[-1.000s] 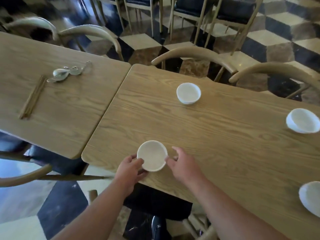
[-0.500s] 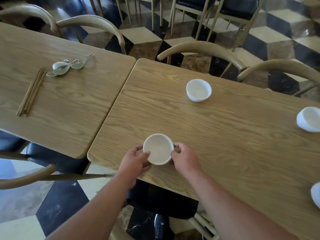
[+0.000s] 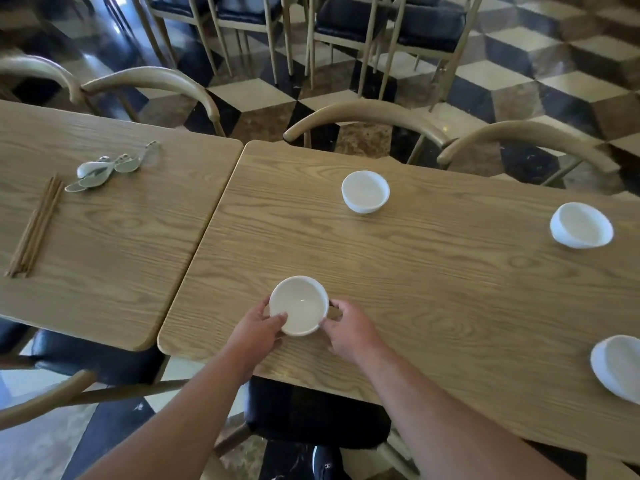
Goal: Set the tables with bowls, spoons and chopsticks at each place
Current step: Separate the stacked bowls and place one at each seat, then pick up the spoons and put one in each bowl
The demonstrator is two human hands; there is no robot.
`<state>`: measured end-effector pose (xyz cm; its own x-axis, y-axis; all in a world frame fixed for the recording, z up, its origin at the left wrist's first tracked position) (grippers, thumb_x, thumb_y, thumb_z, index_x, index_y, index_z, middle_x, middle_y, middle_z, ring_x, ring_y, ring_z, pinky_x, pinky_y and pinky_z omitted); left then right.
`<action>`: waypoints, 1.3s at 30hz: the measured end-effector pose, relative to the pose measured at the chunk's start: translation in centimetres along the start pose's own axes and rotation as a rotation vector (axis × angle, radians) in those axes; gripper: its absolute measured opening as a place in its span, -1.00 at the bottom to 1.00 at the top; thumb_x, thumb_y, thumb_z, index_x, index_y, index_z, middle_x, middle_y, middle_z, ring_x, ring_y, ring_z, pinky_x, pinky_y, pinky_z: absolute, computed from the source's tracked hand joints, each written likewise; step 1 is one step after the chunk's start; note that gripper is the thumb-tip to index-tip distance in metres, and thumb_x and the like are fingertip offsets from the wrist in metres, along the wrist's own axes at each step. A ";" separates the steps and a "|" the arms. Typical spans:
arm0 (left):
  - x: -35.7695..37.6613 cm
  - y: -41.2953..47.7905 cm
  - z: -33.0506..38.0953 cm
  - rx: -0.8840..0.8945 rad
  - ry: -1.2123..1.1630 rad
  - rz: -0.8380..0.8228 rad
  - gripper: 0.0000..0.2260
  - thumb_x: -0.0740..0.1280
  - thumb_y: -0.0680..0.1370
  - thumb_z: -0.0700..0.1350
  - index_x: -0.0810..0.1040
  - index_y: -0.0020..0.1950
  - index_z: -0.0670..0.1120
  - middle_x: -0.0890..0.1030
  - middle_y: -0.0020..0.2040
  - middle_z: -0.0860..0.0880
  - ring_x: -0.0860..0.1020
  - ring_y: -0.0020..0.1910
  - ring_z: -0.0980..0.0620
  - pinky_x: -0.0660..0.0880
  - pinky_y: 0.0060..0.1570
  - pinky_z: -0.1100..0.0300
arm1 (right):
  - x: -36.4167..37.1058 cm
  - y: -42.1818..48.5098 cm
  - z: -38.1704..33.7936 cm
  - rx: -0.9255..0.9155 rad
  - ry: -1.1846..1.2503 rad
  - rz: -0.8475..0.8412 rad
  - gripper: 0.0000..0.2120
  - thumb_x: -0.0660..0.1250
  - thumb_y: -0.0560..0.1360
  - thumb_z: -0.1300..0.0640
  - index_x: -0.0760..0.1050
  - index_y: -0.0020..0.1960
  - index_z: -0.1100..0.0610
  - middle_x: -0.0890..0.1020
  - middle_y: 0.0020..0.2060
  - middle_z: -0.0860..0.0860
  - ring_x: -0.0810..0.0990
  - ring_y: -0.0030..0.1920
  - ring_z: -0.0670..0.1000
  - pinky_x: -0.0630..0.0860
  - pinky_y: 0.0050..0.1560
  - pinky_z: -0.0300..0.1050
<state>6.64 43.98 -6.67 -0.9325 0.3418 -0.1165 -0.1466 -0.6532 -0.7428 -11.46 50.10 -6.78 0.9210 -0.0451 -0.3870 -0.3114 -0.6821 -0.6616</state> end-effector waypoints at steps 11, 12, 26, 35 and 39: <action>20.3 -15.2 12.8 0.648 0.955 -0.082 -0.52 0.42 0.59 0.18 0.50 0.50 0.12 0.55 0.46 0.03 0.61 0.26 0.00 0.47 0.27 0.08 | -23.0 -15.9 3.8 -0.290 -0.555 0.493 -0.36 0.17 0.56 -0.31 0.51 0.46 0.06 0.62 0.30 0.03 0.55 0.34 0.12 0.49 0.39 0.01; 23.7 -17.3 13.7 0.702 1.018 -0.142 -0.47 0.40 0.58 0.23 0.46 0.53 0.14 0.51 0.50 0.04 0.57 0.36 -0.02 0.45 0.32 0.08 | -25.8 -17.9 5.1 -0.302 -0.578 0.585 -0.35 0.17 0.53 -0.32 0.55 0.41 0.08 0.65 0.24 0.05 0.59 0.28 0.15 0.55 0.32 0.06; 62.6 -49.8 8.8 1.201 1.366 -0.401 -0.28 0.37 0.52 0.40 0.30 0.63 0.20 0.34 0.65 0.06 0.30 0.61 -0.08 0.33 0.56 -0.10 | -56.9 -53.6 32.6 0.008 -0.507 0.961 -0.23 0.12 0.55 -0.48 0.25 0.61 -0.06 0.40 0.53 -0.06 0.36 0.53 0.05 0.34 0.53 0.03; 80.8 -64.4 7.0 1.415 1.319 -0.414 -0.27 0.40 0.49 0.43 0.36 0.60 0.20 0.44 0.59 0.05 0.40 0.55 -0.05 0.43 0.47 -0.11 | -71.4 -68.9 44.5 0.164 -0.445 1.080 -0.26 0.20 0.56 -0.46 0.25 0.62 -0.12 0.36 0.61 -0.04 0.32 0.58 0.07 0.34 0.54 0.12; 88.0 -68.1 9.9 1.479 1.255 -0.413 -0.24 0.40 0.49 0.43 0.34 0.62 0.18 0.42 0.61 0.06 0.37 0.58 -0.07 0.43 0.46 -0.13 | -78.9 -71.2 45.6 0.170 -0.426 1.162 -0.27 0.22 0.57 -0.44 0.25 0.62 -0.12 0.36 0.61 -0.04 0.35 0.56 0.09 0.37 0.50 0.14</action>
<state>-68.69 111.82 40.21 -0.1591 0.3608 -0.9190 -0.9824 -0.1506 0.1109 -72.61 135.46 41.58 -0.0583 -0.2959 -0.9535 -0.9446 -0.2926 0.1485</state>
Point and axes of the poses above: each hand's wrist, its own y-axis towards the middle knuckle, its own x-axis out of the palm, z = x × y, the point moved 3 cm from there along y, towards the middle knuckle
